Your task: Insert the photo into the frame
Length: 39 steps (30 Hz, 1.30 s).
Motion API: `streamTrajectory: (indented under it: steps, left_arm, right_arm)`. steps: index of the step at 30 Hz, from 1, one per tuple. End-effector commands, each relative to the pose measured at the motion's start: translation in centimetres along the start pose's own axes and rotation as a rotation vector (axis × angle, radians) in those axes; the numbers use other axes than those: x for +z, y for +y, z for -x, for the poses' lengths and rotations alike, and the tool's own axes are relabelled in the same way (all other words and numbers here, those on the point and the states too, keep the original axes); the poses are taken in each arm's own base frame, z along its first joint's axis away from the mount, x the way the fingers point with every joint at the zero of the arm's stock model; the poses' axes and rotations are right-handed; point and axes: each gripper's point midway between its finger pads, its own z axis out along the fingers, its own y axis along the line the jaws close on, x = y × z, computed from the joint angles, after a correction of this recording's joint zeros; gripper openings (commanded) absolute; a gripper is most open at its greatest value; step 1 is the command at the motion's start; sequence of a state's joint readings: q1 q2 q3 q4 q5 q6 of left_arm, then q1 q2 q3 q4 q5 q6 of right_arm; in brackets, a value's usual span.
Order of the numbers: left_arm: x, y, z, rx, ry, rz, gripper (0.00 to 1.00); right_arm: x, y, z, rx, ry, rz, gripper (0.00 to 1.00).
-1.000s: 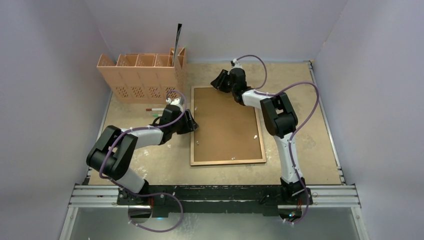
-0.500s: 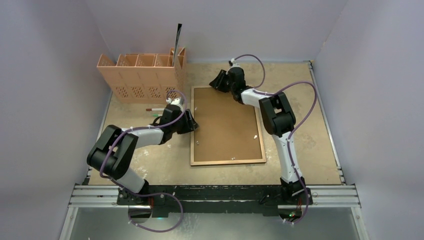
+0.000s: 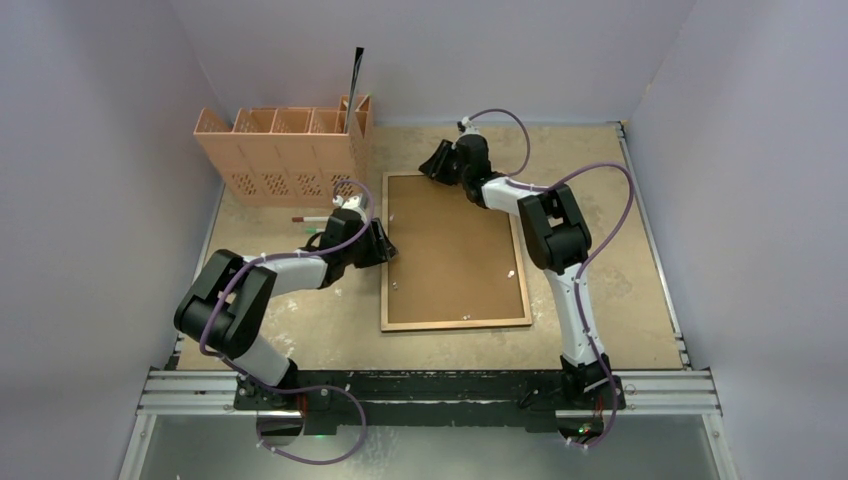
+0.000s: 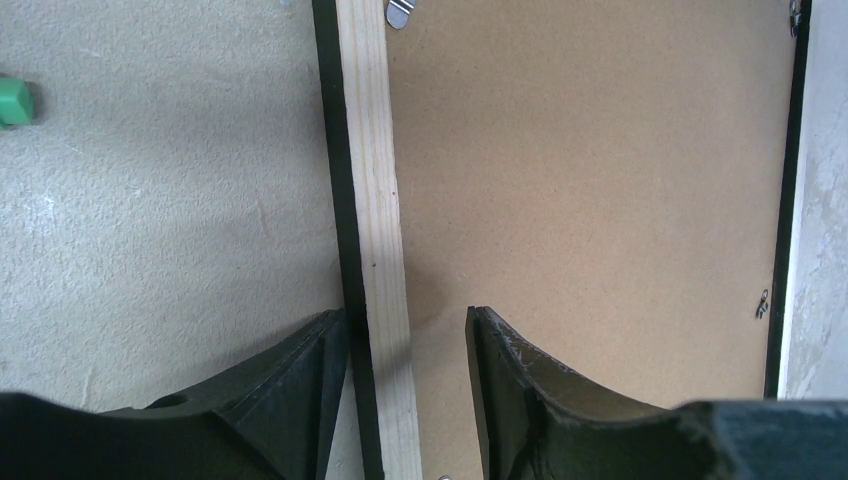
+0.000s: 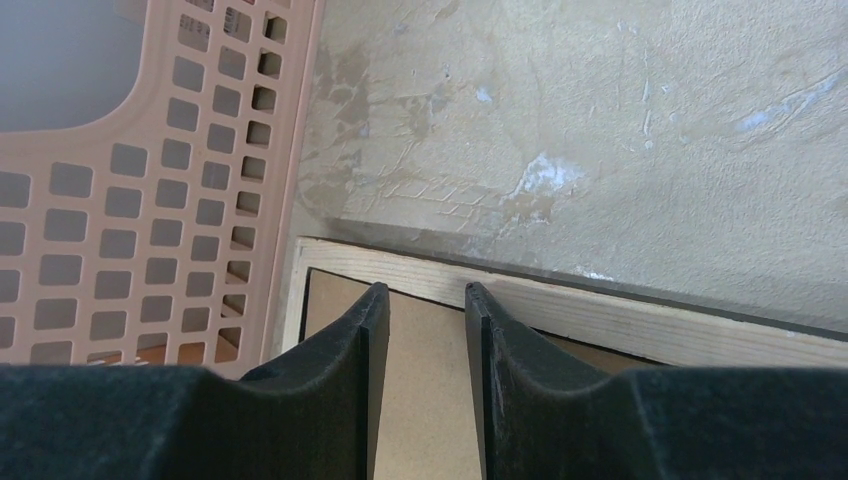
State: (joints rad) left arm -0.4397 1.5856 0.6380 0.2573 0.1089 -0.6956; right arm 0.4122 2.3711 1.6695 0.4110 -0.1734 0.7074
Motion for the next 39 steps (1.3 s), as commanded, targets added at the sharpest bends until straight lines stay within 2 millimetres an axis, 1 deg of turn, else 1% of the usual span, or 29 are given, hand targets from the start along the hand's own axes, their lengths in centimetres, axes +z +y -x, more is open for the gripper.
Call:
streamTrajectory:
  steps: [1, 3, 11, 16, 22, 26, 30, 32, 36, 39]
  left_arm:
    - [0.3, 0.9, -1.2, 0.002, 0.051, 0.036, 0.5]
    - [0.2, 0.9, -1.2, 0.003, 0.052, 0.036, 0.5]
    - [0.2, 1.0, -1.1, 0.005, 0.05, 0.041, 0.5]
    - [0.4, 0.9, -1.2, 0.005, 0.053, 0.039, 0.5]
    - [0.3, 1.0, -1.2, 0.005, 0.054, 0.041, 0.5]
    - [0.3, 1.0, -1.1, 0.005, 0.052, 0.042, 0.5]
    - [0.3, 1.0, -1.1, 0.005, 0.052, 0.04, 0.5]
    - [0.3, 1.0, -1.2, 0.004, 0.053, 0.041, 0.5]
    - [0.3, 1.0, -1.2, 0.004, 0.054, 0.042, 0.5]
    - [0.3, 1.0, -1.2, 0.004, 0.054, 0.042, 0.5]
  right_arm:
    - [-0.4, 0.6, 0.2, -0.017, 0.019, -0.004, 0.36]
    - [-0.3, 1.1, -0.1, -0.026, 0.044, 0.026, 0.35]
    - [-0.4, 1.8, -0.7, -0.044, 0.133, 0.04, 0.34]
    - [-0.8, 2.2, -0.2, -0.061, 0.13, 0.031, 0.34]
    - [-1.3, 2.9, 1.5, -0.067, 0.056, 0.048, 0.36]
    - [-1.6, 2.4, 2.5, -0.062, 0.002, 0.001, 0.4]
    - [-1.6, 1.2, 2.4, -0.053, -0.009, -0.057, 0.43]
    - [-1.7, 0.9, 2.3, -0.049, -0.012, -0.069, 0.44]
    - [-2.1, 1.0, 2.7, -0.042, -0.039, -0.067, 0.44]
    - [-2.6, 1.2, 3.4, -0.04, -0.071, -0.072, 0.43]
